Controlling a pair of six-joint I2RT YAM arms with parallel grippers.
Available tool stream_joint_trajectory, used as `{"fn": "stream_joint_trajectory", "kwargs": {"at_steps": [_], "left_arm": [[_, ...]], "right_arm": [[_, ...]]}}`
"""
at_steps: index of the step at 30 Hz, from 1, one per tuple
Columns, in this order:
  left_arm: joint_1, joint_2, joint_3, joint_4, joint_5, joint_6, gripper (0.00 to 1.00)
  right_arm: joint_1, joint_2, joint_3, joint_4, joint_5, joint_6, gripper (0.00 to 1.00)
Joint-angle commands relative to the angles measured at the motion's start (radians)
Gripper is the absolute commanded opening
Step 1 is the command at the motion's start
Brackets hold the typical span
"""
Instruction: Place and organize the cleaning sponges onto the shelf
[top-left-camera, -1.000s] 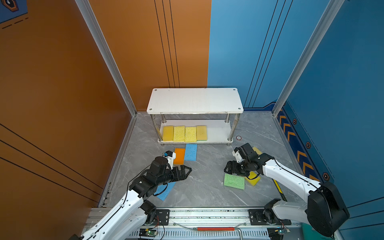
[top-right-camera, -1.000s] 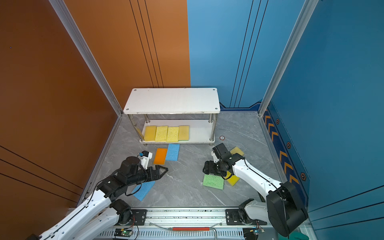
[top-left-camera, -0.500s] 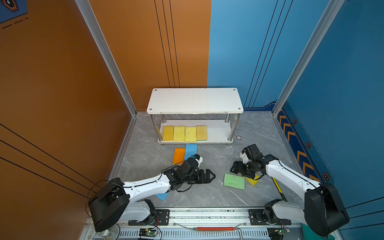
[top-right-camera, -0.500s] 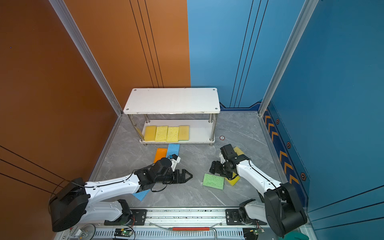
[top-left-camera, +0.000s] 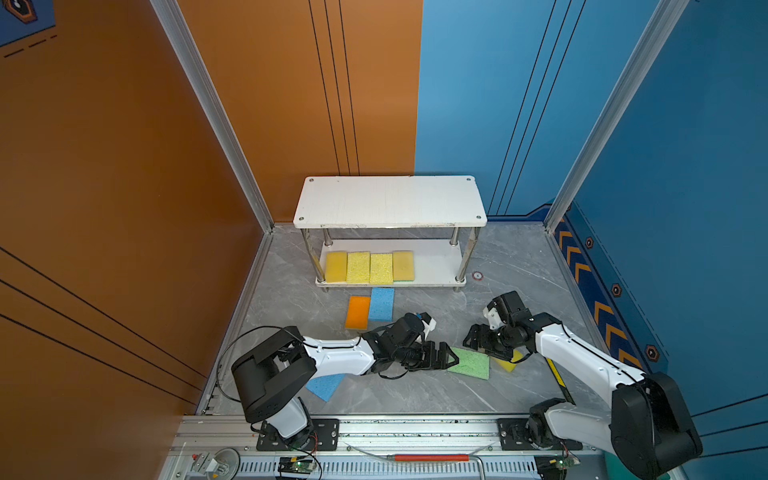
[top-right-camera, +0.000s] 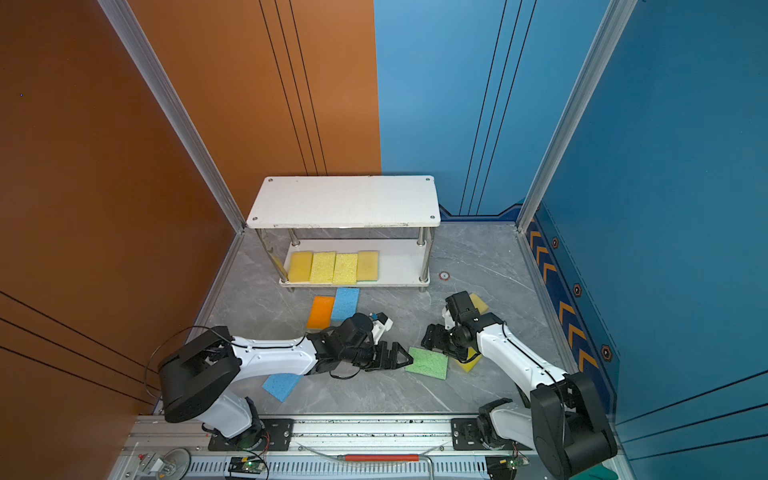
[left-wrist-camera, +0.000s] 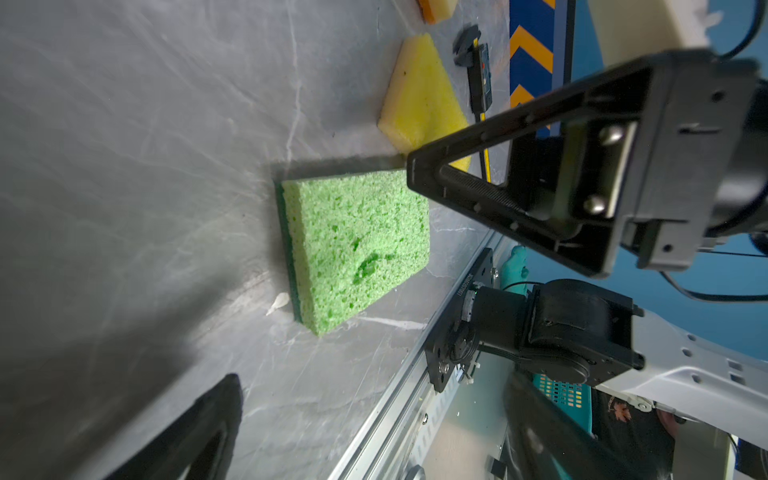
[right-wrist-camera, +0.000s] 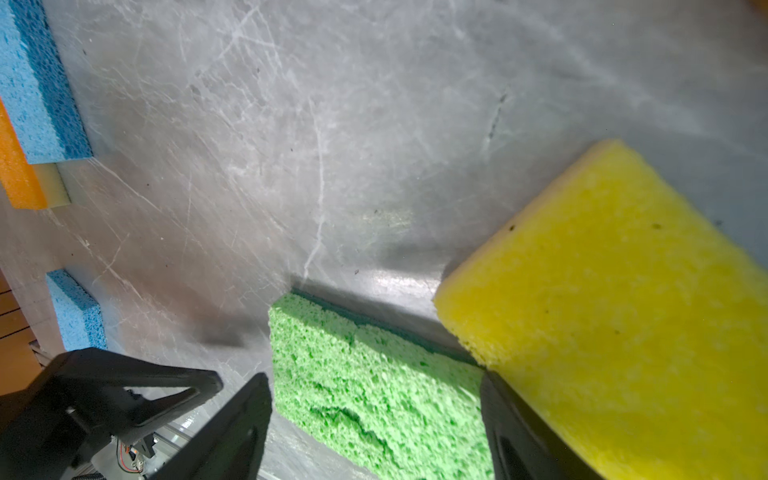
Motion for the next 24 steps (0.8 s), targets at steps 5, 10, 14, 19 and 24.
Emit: {"fn": "stream_joint_trajectory", "kwargs": {"at_steps": [5, 10, 14, 19, 24], "left_arm": [[-0.037, 0.048, 0.056, 0.041, 0.081, -0.024, 0.98], [-0.045, 0.088, 0.055, 0.076, 0.127, -0.055, 0.98], [-0.052, 0.104, 0.053, 0.077, 0.154, -0.062, 0.98], [-0.053, 0.134, 0.073, 0.086, 0.174, -0.065, 0.98], [-0.048, 0.192, 0.086, 0.158, 0.2, -0.095, 0.98]], "right_arm": [[-0.001, -0.058, -0.036, -0.005, -0.017, 0.013, 0.81], [0.003, -0.07, -0.046, -0.003, -0.016, 0.018, 0.81], [0.006, -0.07, -0.046, -0.004, -0.011, 0.02, 0.81], [0.013, -0.072, -0.056, 0.008, -0.008, 0.026, 0.81], [0.017, -0.08, -0.062, 0.006, -0.01, 0.03, 0.81]]}}
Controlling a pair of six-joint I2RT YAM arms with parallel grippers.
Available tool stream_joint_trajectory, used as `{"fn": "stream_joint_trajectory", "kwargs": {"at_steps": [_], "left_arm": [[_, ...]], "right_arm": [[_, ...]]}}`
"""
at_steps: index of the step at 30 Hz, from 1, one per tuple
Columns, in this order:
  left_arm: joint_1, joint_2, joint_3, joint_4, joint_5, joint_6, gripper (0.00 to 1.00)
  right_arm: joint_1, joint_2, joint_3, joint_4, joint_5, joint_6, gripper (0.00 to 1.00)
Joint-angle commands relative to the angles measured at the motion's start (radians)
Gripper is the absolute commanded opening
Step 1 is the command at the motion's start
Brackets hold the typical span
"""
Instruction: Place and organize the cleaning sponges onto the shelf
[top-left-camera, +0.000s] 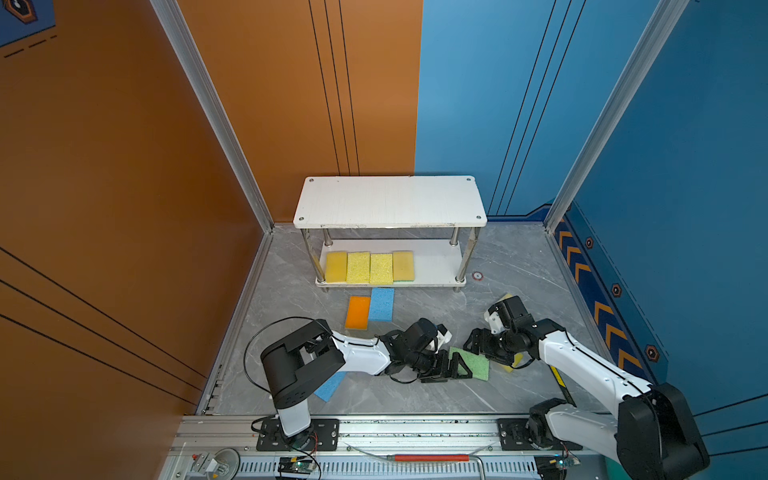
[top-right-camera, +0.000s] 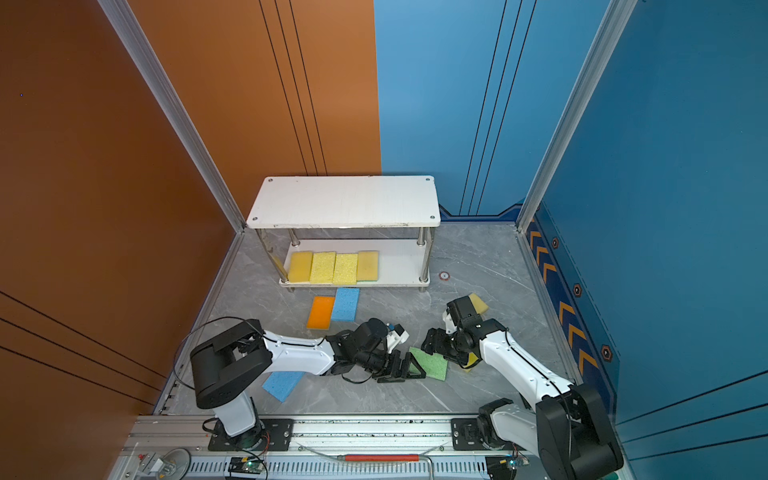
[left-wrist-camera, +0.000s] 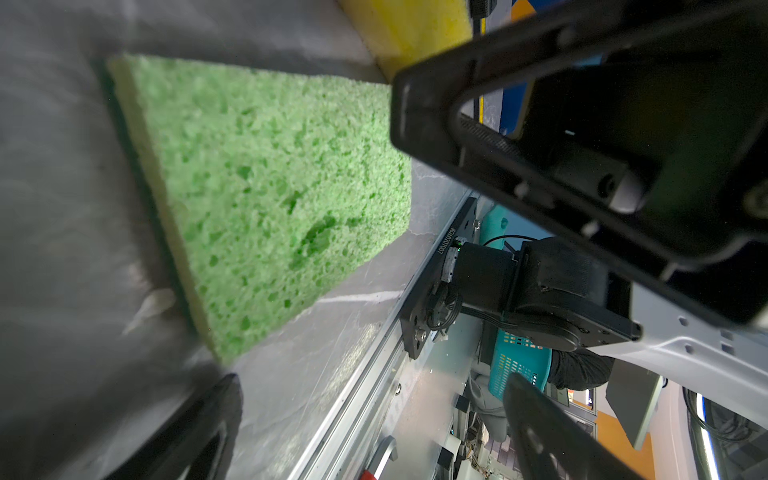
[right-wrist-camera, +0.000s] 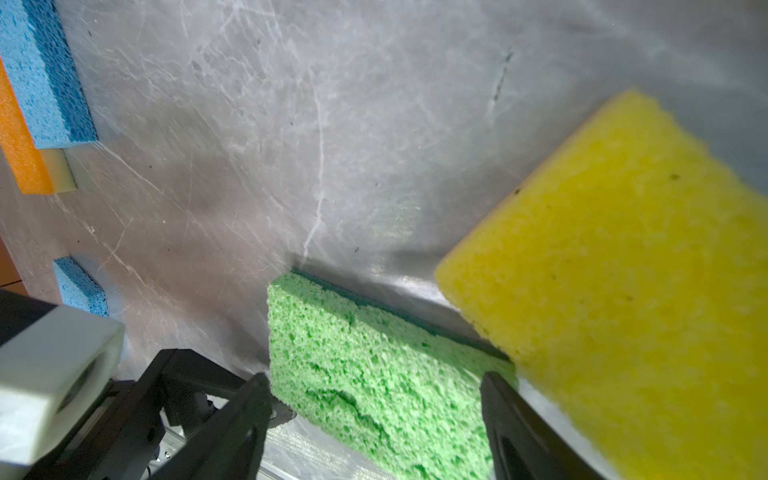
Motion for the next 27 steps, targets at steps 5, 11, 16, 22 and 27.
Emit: {"fn": "stream_joint_trajectory", "kwargs": {"at_steps": [5, 11, 16, 22, 27], "left_arm": [[0.04, 0.087, -0.008, 0.194, 0.029, -0.071, 0.98], [0.093, 0.099, 0.02, 0.203, -0.001, -0.034, 0.98], [0.146, 0.111, 0.053, 0.214, 0.006, -0.022, 0.98], [0.197, 0.081, 0.049, 0.213, 0.018, -0.006, 0.98], [0.22, 0.033, -0.004, 0.213, 0.024, 0.001, 0.98]], "right_arm": [[0.015, -0.037, -0.023, -0.002, -0.003, 0.026, 0.81], [0.034, -0.046, -0.051, -0.005, -0.009, 0.047, 0.81], [0.061, -0.092, -0.051, -0.005, -0.033, 0.094, 0.81], [0.052, -0.143, -0.007, -0.05, 0.016, 0.091, 0.81], [0.044, -0.064, 0.027, -0.037, 0.057, 0.053, 0.81]]}}
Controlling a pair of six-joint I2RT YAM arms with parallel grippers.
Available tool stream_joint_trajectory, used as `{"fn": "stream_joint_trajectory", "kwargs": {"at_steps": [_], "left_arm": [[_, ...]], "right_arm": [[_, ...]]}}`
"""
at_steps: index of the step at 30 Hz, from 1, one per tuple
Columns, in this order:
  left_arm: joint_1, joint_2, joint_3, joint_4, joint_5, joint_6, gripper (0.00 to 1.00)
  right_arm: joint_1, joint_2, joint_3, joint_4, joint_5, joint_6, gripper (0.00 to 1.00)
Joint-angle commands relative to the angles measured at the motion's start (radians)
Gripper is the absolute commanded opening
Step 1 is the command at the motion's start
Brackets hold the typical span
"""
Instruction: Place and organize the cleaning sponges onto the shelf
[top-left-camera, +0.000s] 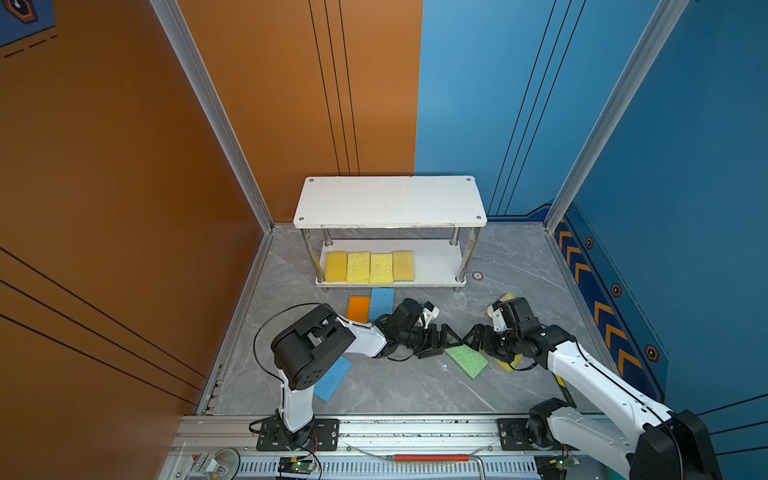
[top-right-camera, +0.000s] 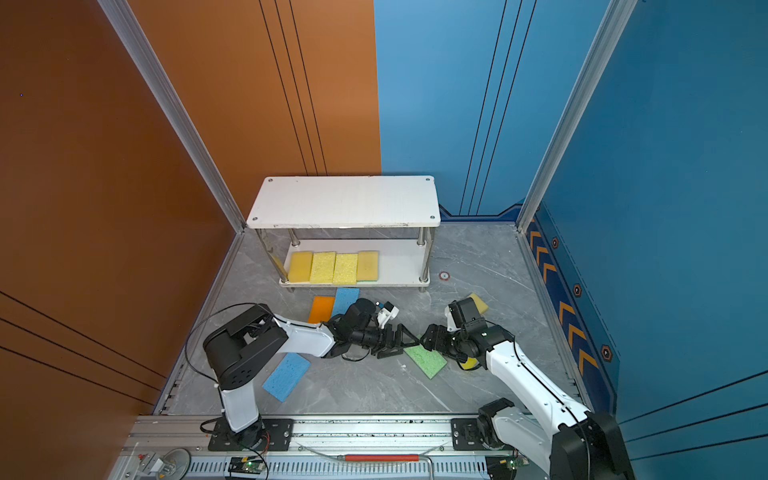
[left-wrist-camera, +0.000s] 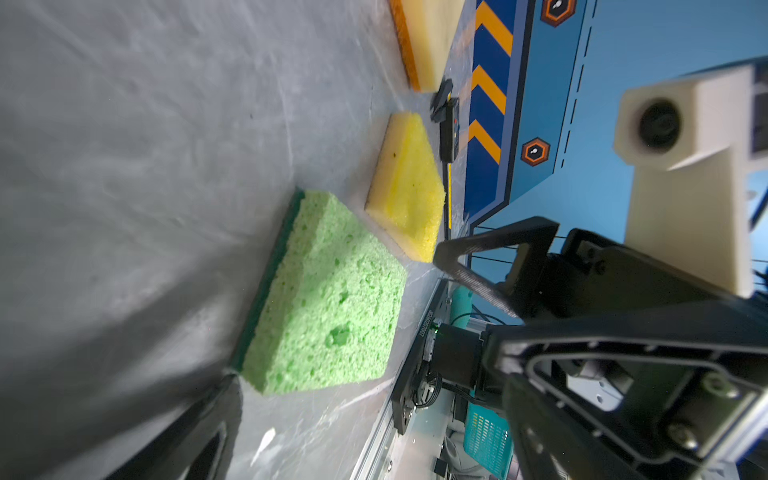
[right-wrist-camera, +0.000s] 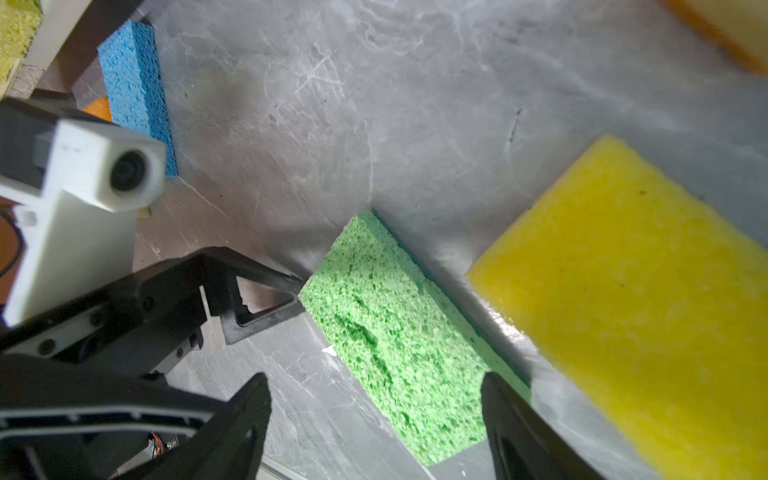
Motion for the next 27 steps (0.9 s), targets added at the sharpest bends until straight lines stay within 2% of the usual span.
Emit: {"fn": "stream_joint_trajectory", "kwargs": {"at_steps": [1, 6, 11, 18, 27], "left_arm": [[0.017, -0.061, -0.034, 0.032, -0.027, 0.018, 0.98], [0.026, -0.12, -0.091, 0.031, -0.036, 0.02, 0.98], [0.037, -0.177, -0.15, 0.031, -0.056, 0.023, 0.98], [0.064, -0.24, -0.202, 0.031, -0.073, 0.023, 0.98], [0.13, -0.343, -0.286, 0.007, -0.083, 0.034, 0.98]], "right_arm": [[0.004, 0.066, 0.036, -0.044, 0.025, -0.04, 0.81], [0.012, 0.153, 0.039, 0.01, 0.008, -0.043, 0.81], [0.047, 0.17, 0.025, 0.025, 0.014, -0.027, 0.81], [0.189, 0.16, 0.014, 0.089, -0.017, 0.075, 0.81], [0.133, 0.202, 0.015, 0.086, 0.037, 0.011, 0.8]]}}
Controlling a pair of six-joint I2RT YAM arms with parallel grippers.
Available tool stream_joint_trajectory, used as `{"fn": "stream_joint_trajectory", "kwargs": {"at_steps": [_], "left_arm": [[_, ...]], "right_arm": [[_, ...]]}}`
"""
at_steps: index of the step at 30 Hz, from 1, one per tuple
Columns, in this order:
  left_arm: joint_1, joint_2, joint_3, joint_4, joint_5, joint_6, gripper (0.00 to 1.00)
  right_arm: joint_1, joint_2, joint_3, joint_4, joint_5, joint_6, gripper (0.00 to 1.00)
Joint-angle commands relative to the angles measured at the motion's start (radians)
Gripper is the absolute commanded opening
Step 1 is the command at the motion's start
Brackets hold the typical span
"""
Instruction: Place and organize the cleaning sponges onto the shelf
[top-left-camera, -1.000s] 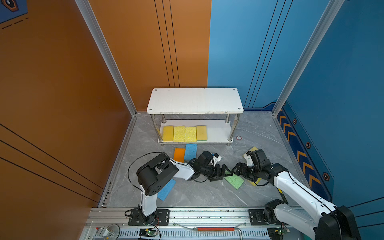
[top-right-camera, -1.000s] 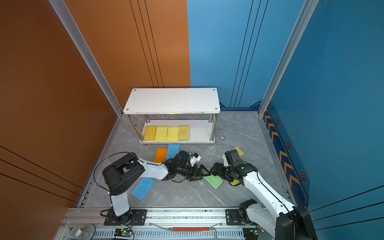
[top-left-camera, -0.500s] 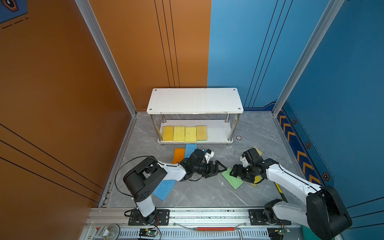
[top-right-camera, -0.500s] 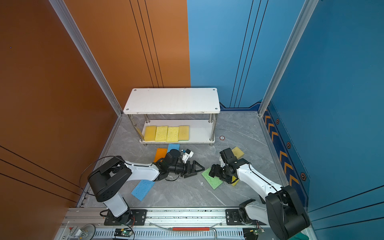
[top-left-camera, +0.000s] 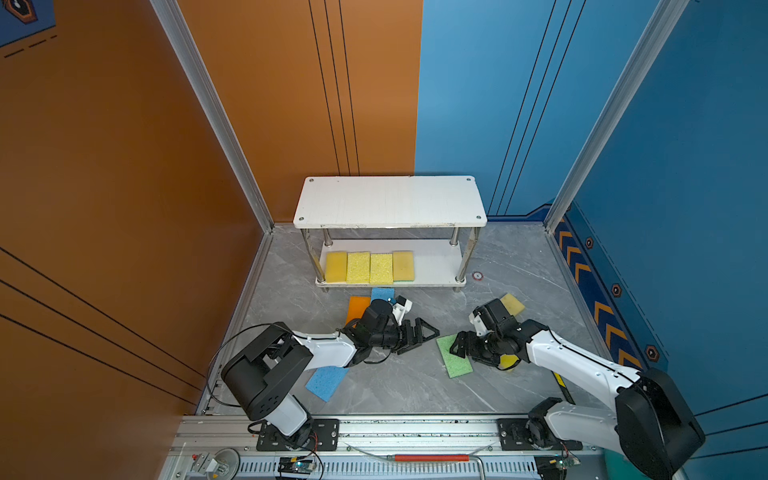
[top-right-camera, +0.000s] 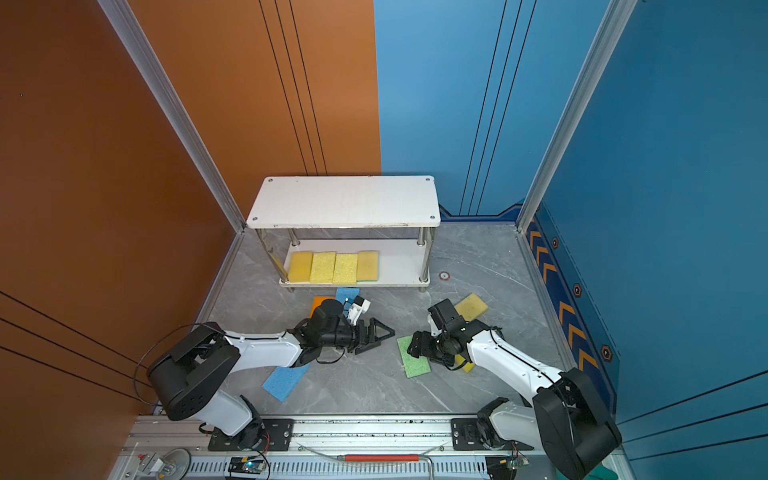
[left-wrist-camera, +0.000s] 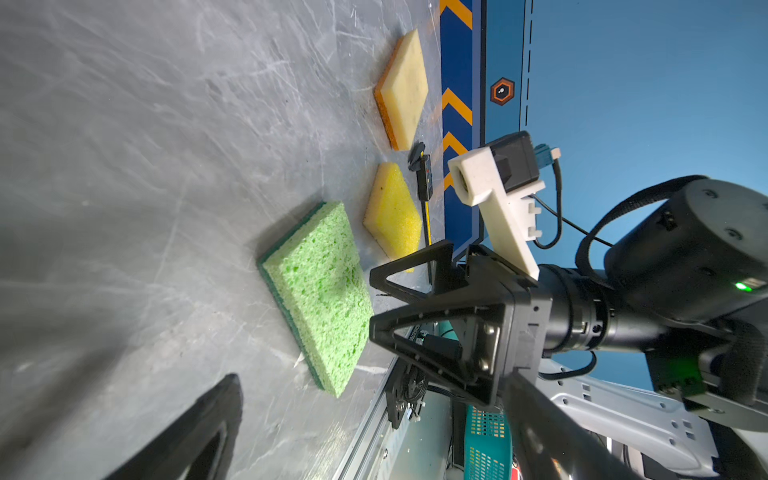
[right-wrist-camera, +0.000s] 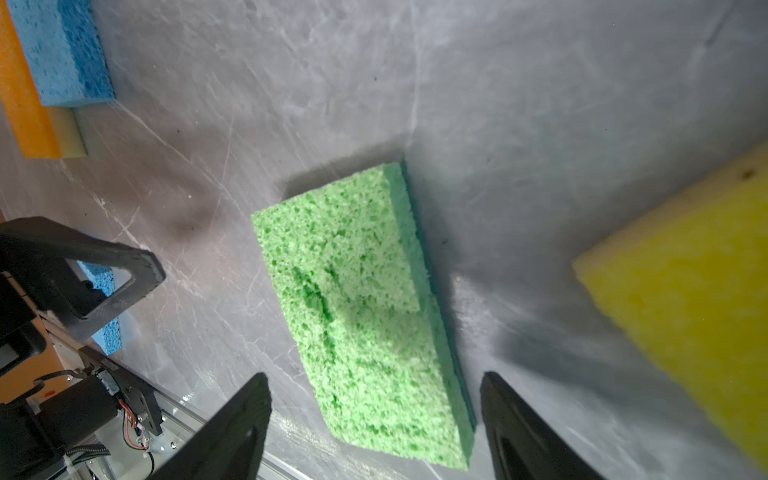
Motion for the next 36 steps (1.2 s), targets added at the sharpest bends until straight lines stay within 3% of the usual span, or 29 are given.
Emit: {"fn": "stream_joint_trajectory", "kwargs": {"at_steps": [1, 11, 14, 18, 21, 26, 36], "left_arm": [[0.026, -0.057, -0.036, -0.04, -0.036, 0.044, 0.98], [0.081, -0.36, 0.001, -0.578, -0.238, 0.293, 0.98], [0.127, -0.445, -0.003, -0.651, -0.261, 0.314, 0.98], [0.21, -0.571, -0.024, -0.717, -0.265, 0.32, 0.98], [0.278, -0.657, -0.045, -0.758, -0.246, 0.324, 0.98], [0.376, -0.729, -0.092, -0.771, -0.133, 0.32, 0.98], [0.515, -0.84, -0.231, -0.555, 0.063, 0.174, 0.98]], "right_arm": [[-0.001, 0.045, 0.005, 0.015, 0.034, -0.033, 0.8], [0.039, 0.138, 0.027, 0.04, 0.052, -0.054, 0.68], [0.055, 0.152, 0.039, 0.042, 0.056, -0.054, 0.56], [0.07, 0.148, 0.048, 0.04, 0.071, -0.053, 0.32], [0.079, 0.127, 0.053, 0.04, 0.098, -0.05, 0.17], [0.096, 0.091, 0.09, 0.061, 0.14, -0.045, 0.07], [0.106, 0.184, 0.296, 0.163, 0.024, -0.033, 0.01]]}}
